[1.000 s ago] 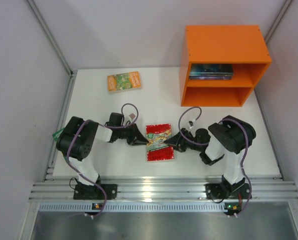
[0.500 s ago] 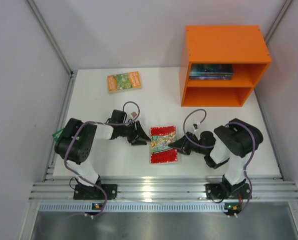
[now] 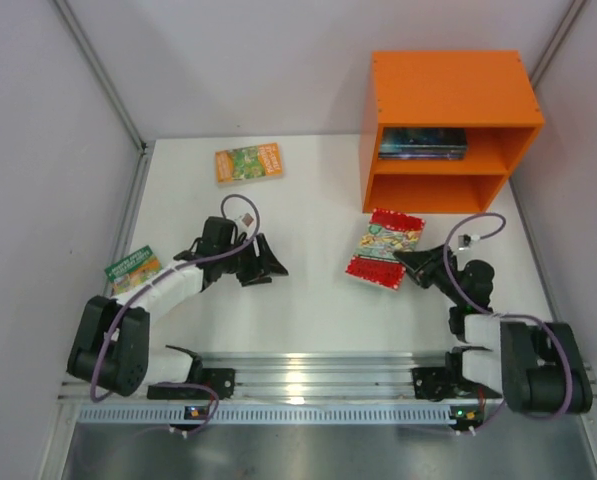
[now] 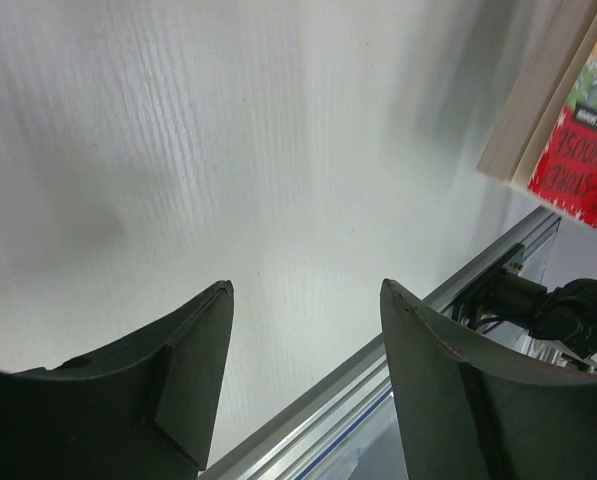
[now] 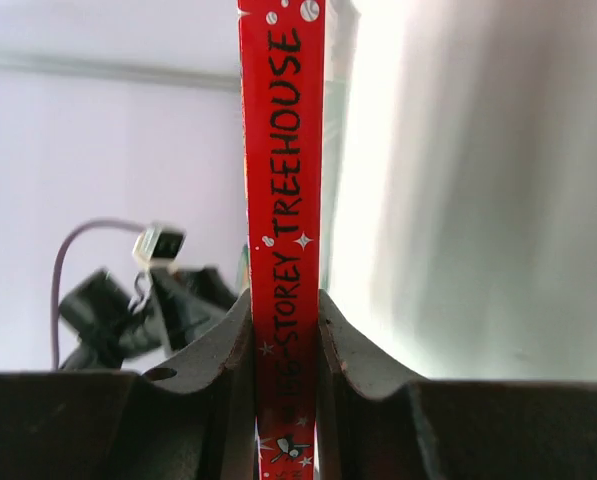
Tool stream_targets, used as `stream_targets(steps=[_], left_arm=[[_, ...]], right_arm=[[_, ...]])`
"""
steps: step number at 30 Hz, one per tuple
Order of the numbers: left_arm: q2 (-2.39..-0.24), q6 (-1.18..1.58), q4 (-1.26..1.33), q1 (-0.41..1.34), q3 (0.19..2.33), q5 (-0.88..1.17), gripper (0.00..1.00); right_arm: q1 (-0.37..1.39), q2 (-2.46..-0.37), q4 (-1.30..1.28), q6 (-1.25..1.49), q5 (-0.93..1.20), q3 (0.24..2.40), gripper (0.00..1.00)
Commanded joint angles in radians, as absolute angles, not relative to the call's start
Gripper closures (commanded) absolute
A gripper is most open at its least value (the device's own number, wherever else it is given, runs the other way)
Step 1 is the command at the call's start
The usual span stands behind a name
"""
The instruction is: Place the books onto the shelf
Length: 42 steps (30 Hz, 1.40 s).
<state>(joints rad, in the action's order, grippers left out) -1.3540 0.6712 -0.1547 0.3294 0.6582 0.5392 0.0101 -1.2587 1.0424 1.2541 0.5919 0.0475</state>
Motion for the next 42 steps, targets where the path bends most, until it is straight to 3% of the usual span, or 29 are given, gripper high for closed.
stream_targets(steps=[1, 4, 9, 17, 29, 42], left_arm=[[-1.255, 0.641, -0.21, 0.328, 0.624, 0.496, 0.35], [-1.207, 0.635, -0.221, 0.328, 0.604, 0.489, 0.34], [-1.198, 0.621, -0.219, 0.327, 0.58, 0.518, 0.33], [-1.161, 0.614, -0.221, 0.328, 0.555, 0.538, 0.33], [-1.054, 0.666, -0.196, 0.328, 0.552, 0.594, 0.29], [-1.009, 0.703, -0.178, 0.328, 0.578, 0.635, 0.29]], right_arm=[[-0.106, -1.041, 0.677, 1.14, 0.634, 0.124, 1.0], [-0.162, -0.876, 0.287, 0.985, 0.52, 0.247, 1.0], [-0.193, -0.824, 0.241, 1.029, 0.451, 0.307, 1.0], [-0.195, -0.9, 0.55, 1.275, 0.318, 0.25, 1.0], [-0.193, -1.074, 0.87, 1.42, 0.164, 0.261, 1.0], [-0.166, -1.477, 1.14, 1.483, 0.037, 0.408, 1.0]])
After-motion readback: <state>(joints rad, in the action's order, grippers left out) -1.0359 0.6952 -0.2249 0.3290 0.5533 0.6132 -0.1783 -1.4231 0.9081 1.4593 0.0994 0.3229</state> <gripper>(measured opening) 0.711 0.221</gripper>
